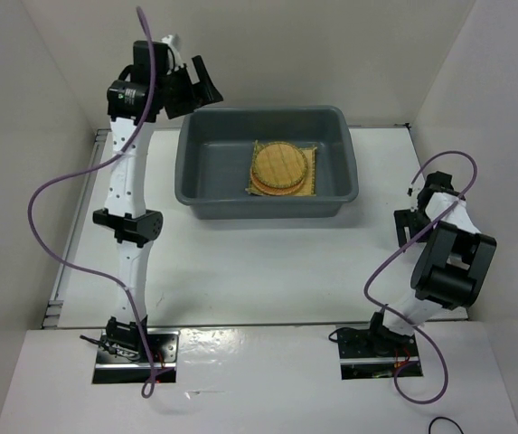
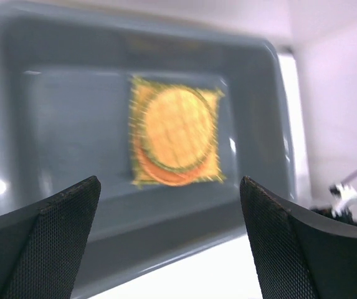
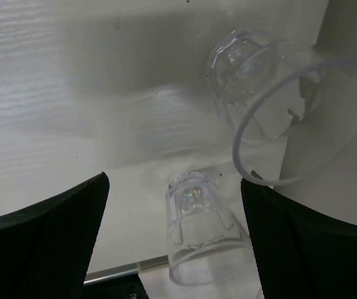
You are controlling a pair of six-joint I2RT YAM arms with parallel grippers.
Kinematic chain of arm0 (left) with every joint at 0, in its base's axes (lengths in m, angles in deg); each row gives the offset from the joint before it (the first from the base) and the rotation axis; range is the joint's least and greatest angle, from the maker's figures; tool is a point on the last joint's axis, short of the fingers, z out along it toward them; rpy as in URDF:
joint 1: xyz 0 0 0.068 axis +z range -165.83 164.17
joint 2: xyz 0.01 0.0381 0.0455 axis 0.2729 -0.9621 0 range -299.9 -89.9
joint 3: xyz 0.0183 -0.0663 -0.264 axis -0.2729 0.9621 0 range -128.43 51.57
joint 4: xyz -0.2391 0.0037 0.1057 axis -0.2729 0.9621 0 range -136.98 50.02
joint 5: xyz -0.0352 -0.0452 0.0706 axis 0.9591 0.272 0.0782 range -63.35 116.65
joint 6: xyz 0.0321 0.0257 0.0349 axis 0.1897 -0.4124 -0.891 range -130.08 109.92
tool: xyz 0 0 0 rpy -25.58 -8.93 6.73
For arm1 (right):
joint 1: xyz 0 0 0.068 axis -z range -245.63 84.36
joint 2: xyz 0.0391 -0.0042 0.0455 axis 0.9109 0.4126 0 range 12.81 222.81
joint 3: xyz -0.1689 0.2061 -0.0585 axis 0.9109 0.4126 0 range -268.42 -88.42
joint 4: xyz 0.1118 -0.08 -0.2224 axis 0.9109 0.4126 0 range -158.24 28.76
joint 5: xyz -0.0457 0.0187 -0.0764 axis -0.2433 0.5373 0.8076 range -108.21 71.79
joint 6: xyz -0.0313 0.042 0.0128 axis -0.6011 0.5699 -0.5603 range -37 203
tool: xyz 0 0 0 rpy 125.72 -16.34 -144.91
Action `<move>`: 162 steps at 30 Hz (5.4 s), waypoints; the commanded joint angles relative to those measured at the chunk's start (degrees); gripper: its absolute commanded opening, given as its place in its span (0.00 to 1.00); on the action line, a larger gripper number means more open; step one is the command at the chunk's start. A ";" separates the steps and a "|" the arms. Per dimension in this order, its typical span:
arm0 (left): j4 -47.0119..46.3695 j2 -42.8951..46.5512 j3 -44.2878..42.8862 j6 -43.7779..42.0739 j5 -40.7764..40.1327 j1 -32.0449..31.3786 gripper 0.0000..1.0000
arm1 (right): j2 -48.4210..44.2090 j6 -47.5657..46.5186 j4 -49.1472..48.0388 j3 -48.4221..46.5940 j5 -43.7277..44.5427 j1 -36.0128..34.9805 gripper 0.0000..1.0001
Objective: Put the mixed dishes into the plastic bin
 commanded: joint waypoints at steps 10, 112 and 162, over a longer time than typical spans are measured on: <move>3.97 6.83 2.97 -1.99 -7.29 1.61 0.98 | 4.33 -1.83 -1.74 -6.36 -2.36 1.48 0.87; -18.53 84.79 113.89 -2.08 -22.23 13.74 1.00 | 23.85 9.14 26.05 -87.07 9.75 -54.96 0.98; -24.77 72.66 117.76 -3.13 -15.64 13.22 1.00 | -12.13 -4.29 3.98 13.14 5.20 -3.27 0.89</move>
